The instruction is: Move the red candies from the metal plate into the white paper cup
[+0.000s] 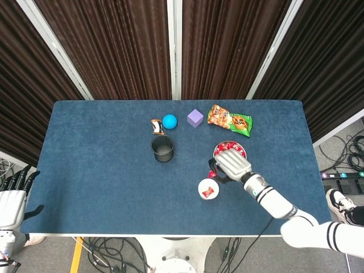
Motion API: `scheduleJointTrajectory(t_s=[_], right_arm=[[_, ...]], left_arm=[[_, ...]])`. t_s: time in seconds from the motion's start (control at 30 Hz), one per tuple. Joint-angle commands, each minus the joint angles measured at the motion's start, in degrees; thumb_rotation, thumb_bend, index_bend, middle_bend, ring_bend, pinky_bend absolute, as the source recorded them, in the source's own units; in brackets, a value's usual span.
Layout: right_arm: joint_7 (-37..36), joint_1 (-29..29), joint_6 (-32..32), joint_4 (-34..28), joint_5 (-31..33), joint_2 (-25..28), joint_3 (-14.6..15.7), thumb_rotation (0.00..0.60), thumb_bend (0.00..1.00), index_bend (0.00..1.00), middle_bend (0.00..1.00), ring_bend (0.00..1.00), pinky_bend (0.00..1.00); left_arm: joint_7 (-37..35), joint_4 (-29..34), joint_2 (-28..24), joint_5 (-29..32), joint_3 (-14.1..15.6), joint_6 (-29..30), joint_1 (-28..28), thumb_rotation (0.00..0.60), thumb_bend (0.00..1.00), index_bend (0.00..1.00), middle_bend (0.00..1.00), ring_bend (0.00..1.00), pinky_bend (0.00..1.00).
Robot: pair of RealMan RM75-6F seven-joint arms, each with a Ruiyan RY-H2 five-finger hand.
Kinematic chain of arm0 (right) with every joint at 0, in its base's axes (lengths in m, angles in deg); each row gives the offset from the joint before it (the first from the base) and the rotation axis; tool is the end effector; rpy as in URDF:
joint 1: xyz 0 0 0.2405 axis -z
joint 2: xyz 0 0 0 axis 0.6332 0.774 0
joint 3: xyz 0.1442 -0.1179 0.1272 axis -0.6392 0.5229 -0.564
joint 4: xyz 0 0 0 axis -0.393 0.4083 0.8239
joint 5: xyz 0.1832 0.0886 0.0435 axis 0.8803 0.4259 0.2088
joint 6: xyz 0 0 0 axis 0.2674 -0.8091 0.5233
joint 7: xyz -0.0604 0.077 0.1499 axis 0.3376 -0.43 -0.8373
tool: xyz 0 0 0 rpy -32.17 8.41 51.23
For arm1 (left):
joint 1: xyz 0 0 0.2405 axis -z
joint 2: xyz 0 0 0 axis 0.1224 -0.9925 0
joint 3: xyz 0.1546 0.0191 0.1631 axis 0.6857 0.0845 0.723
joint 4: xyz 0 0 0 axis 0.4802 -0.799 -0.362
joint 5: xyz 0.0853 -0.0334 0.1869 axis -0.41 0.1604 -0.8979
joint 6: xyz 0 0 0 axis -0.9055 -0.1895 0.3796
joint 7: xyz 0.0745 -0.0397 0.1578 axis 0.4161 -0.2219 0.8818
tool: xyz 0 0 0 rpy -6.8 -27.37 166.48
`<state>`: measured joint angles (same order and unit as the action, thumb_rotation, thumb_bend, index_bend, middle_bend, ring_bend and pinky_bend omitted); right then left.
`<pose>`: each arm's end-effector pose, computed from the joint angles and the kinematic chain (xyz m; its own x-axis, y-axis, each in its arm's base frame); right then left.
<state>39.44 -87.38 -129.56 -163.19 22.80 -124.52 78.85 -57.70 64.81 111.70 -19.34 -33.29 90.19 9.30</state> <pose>-0.0946 -0.3373 0.0137 0.4614 -0.4279 0.7771 -0.8382 -0.4974 0.2238 -0.3032 0.1964 0.1362 0.5317 0.0243 0.8466 0.8446 0.0583 -0.5322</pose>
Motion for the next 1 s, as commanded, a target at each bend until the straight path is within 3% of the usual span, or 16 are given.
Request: scheduleJointTrajectory(t_s=[0.03, 0.33, 1.0], right_arm=[[-1.97, 1.39, 0.55, -0.78, -4.54, 0.17, 1.96, 0.6, 0.32, 0.64, 0.95, 0.93, 1.0], [-0.23, 0.38, 2.21, 2.9, -3.98, -4.16, 3.04, 0.6, 0.32, 0.6, 0.95, 0.93, 1.0], [0.95, 0.08, 2.64, 2.69, -3.84, -4.09, 3.84, 0.6, 0.29, 0.31, 0.95, 0.91, 1.0]], left_arm=[[0.1, 0.07, -0.04, 0.14, 0.08, -0.03, -0.1, 0.6, 0.0, 0.21, 0.16, 0.14, 0.19], [-0.4, -0.61, 0.33, 0.31, 0.31, -0.04, -0.41, 0.6, 0.0, 0.21, 0.16, 0.14, 0.19], [-0.87, -1.55, 0.89, 0.23, 0.05, -0.21, -0.16, 0.6, 0.0, 0.21, 0.16, 0.14, 0.19]])
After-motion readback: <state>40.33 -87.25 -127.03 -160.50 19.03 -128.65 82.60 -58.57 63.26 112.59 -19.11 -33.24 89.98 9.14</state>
